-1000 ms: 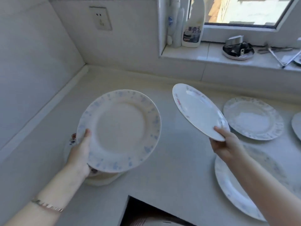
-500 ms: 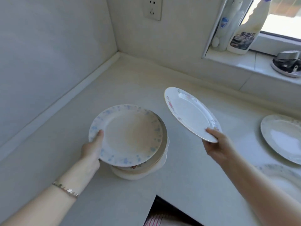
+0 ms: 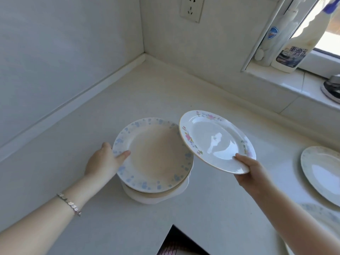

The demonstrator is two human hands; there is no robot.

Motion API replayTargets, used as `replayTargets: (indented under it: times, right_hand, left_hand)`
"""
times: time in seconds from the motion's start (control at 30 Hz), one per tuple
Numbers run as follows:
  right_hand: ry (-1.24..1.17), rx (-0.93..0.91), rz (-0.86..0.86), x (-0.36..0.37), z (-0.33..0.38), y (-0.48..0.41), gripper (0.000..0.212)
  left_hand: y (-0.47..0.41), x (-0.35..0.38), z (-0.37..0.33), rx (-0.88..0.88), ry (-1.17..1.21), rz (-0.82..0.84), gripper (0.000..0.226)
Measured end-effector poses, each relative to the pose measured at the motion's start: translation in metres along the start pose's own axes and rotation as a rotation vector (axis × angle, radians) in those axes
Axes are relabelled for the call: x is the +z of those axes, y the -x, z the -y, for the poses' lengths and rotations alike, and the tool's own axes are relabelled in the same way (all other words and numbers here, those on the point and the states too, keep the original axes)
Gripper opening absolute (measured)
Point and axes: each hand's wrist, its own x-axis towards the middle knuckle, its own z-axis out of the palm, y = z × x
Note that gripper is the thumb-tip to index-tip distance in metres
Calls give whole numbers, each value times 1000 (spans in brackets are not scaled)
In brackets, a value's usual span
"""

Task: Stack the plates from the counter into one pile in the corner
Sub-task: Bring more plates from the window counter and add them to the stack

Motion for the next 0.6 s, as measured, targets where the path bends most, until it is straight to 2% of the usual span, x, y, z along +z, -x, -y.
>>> replayTargets:
  times: [0.1,0.23,0.3,0.33,0.47,0.6]
  right_hand:
    - [32,0,-4,0,1,-5,20]
    - [102,-19,6,3,-3,-15,22]
    - [147,-49,21,9,-5,-18,22]
    - [179,-63,32,13,-6,-19,20]
    - [340,-112,77,33,-17,-23,18]
    - [432,-115,119,53,-34,-25,18]
  left_hand:
    - [0,-1,-1,74,-206,-4,57]
    - [3,-1,-10,80,-407,-14,57]
    - [4,2,-10,71,-417,-26,52]
    - [3,5,-8,61,-312,-33,49]
    - [2,26,-8,-90,604,31,42]
    - [3,36,-13,-200,908,-84,40]
